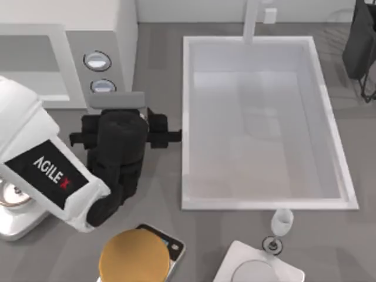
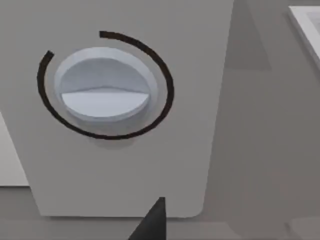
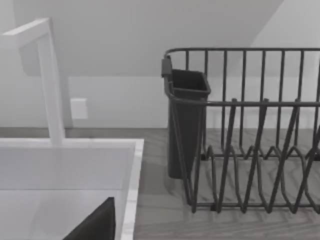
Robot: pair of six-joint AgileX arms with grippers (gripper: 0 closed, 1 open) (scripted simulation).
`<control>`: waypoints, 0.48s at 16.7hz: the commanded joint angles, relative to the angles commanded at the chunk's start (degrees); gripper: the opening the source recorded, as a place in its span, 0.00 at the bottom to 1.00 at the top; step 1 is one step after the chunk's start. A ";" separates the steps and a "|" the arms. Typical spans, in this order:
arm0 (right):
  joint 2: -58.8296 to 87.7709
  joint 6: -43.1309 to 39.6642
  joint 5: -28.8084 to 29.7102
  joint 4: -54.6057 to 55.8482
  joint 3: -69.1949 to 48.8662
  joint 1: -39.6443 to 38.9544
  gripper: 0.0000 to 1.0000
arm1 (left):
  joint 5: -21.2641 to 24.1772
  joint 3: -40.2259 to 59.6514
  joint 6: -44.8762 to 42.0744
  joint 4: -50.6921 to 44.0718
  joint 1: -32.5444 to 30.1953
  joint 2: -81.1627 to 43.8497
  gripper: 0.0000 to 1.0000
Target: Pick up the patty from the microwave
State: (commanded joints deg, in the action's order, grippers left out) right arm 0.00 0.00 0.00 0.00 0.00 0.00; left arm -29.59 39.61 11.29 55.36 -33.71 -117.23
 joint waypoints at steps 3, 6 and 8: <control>0.00 0.00 0.00 0.00 0.00 0.00 1.00 | 0.24 -1.11 -0.02 2.90 0.02 -2.35 0.00; 0.00 0.00 0.00 0.00 0.00 0.00 1.00 | 0.24 -1.11 -0.02 2.90 0.02 -2.35 0.00; 0.00 0.00 0.00 0.00 0.00 0.00 1.00 | 0.24 -1.11 -0.02 2.90 0.02 -2.35 0.15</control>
State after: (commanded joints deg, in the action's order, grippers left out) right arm 0.00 0.00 0.00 0.00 0.00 0.00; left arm -29.35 38.50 11.26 58.26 -33.69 -119.58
